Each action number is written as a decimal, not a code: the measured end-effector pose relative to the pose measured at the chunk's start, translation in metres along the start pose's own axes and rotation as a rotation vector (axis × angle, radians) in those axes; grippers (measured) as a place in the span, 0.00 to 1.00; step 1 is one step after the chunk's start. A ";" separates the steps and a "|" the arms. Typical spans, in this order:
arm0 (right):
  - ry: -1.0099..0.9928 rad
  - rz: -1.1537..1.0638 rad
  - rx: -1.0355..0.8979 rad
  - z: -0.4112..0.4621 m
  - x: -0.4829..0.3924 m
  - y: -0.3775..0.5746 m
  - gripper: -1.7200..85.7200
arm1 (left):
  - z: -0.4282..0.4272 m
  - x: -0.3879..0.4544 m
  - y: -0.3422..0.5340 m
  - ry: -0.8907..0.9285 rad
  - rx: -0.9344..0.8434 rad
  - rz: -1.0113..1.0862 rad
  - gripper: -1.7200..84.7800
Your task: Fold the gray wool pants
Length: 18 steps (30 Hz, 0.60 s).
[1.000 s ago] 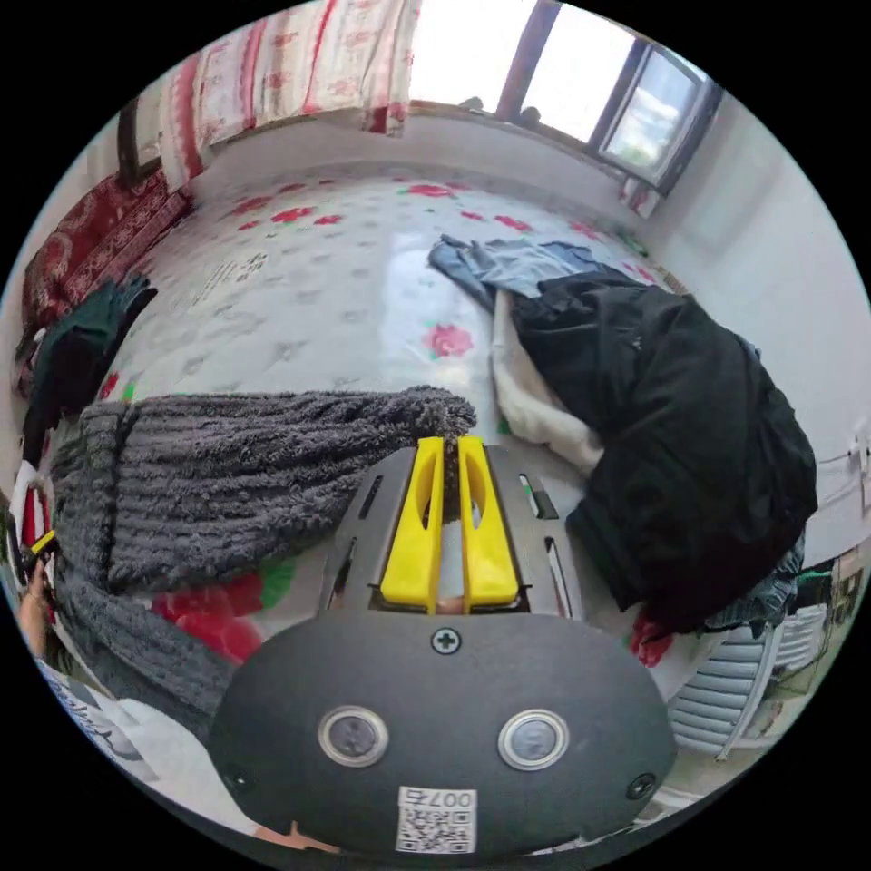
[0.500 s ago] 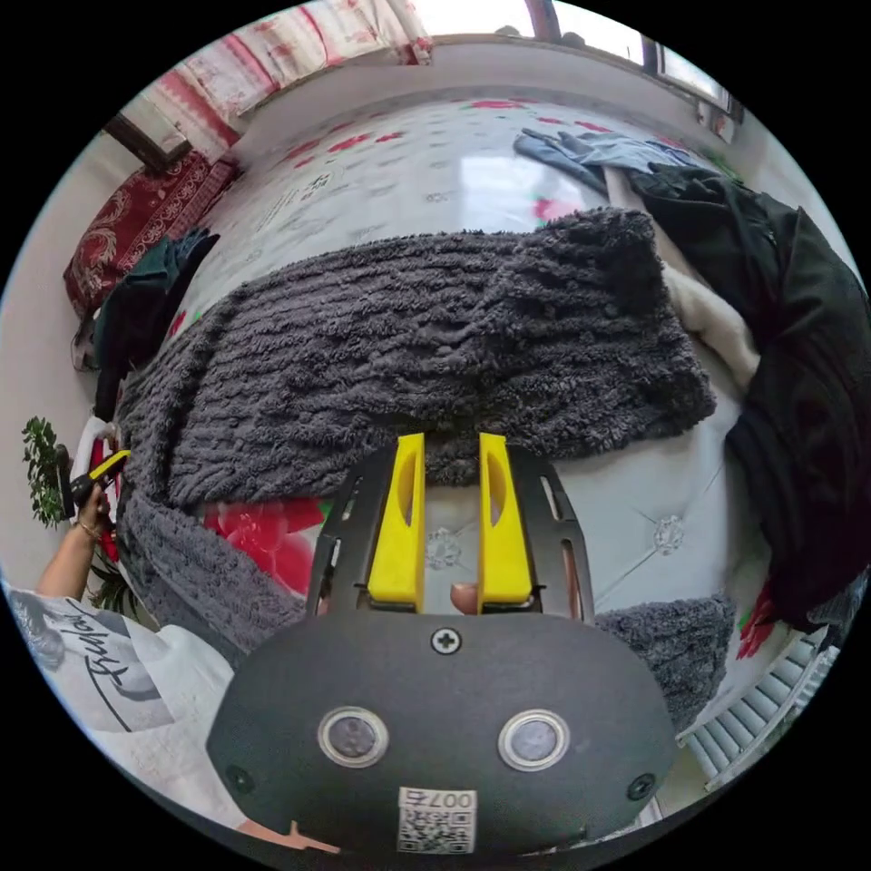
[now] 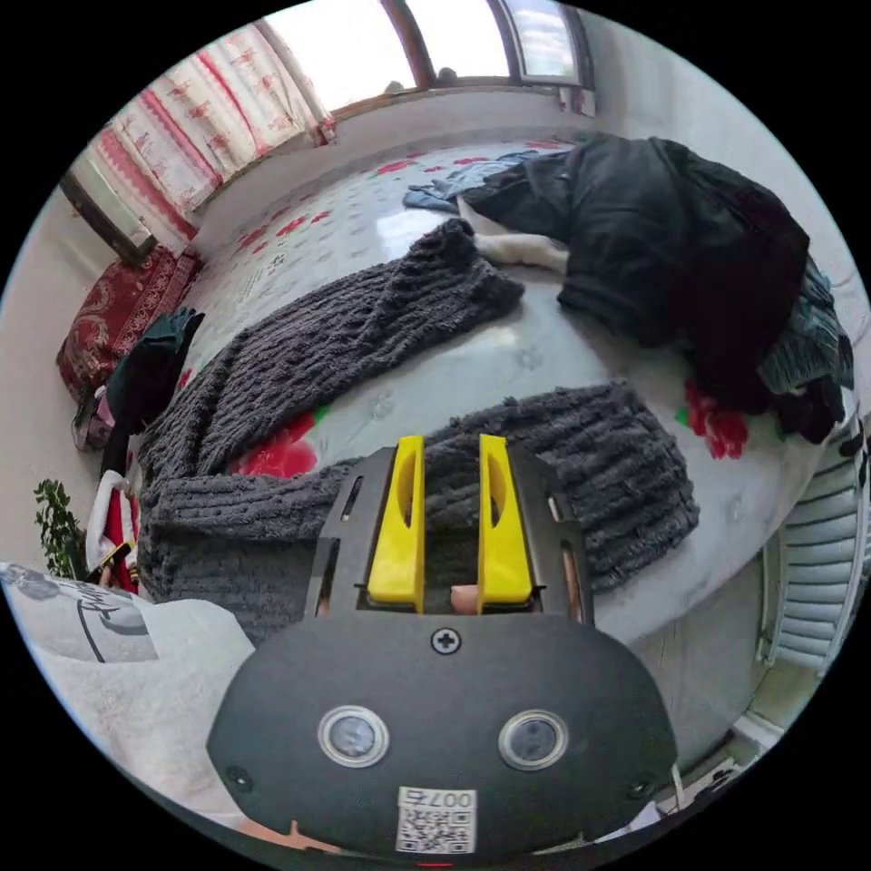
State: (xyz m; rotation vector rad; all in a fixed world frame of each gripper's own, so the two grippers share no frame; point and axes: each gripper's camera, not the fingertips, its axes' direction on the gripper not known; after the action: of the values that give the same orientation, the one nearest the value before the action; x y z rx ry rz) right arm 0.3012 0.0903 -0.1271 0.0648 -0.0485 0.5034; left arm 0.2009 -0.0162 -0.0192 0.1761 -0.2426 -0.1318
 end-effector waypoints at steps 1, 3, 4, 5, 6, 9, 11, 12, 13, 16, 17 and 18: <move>0.013 0.031 0.006 -0.003 0.009 0.008 0.11 | 0.006 0.004 0.011 -0.013 -0.035 0.020 0.08; 0.046 0.085 0.015 -0.008 0.031 0.033 0.11 | 0.021 0.012 0.020 -0.034 -0.103 0.051 0.07; 0.052 0.082 -0.001 -0.004 0.033 0.037 0.11 | 0.035 0.020 0.024 -0.070 -0.151 0.074 0.04; 0.050 0.062 -0.066 0.009 0.037 0.045 0.11 | 0.048 0.028 0.029 -0.105 -0.182 0.120 0.02; 0.008 0.022 -0.197 0.032 0.039 0.052 0.11 | 0.048 0.033 0.031 -0.120 -0.156 0.151 0.02; 0.102 -0.075 -0.237 0.037 0.039 0.070 0.11 | 0.051 0.048 0.029 -0.189 -0.205 0.289 0.01; 0.071 -0.075 -0.245 0.033 0.047 0.073 0.11 | 0.050 0.036 0.037 -0.204 -0.248 0.282 0.01; 0.047 -0.074 -0.250 0.032 0.053 0.077 0.11 | 0.050 0.031 0.042 -0.201 -0.249 0.266 0.01; 0.033 -0.069 -0.257 0.031 0.056 0.079 0.11 | 0.048 0.020 0.051 -0.197 -0.246 0.232 0.01; -0.031 -0.031 -0.286 0.028 0.067 0.082 0.11 | 0.042 -0.002 0.065 -0.228 -0.275 0.115 0.01; -0.032 -0.040 -0.256 0.021 0.066 0.080 0.11 | 0.037 -0.009 0.068 -0.235 -0.281 0.049 0.01; -0.021 -0.066 -0.183 0.011 0.062 0.074 0.11 | 0.033 -0.013 0.069 -0.230 -0.278 0.014 0.01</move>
State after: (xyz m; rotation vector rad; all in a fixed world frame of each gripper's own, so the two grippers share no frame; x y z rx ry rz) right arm 0.3190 0.1841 -0.1090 -0.1075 -0.1123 0.4308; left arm 0.1878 0.0476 0.0221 -0.1181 -0.4512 -0.1702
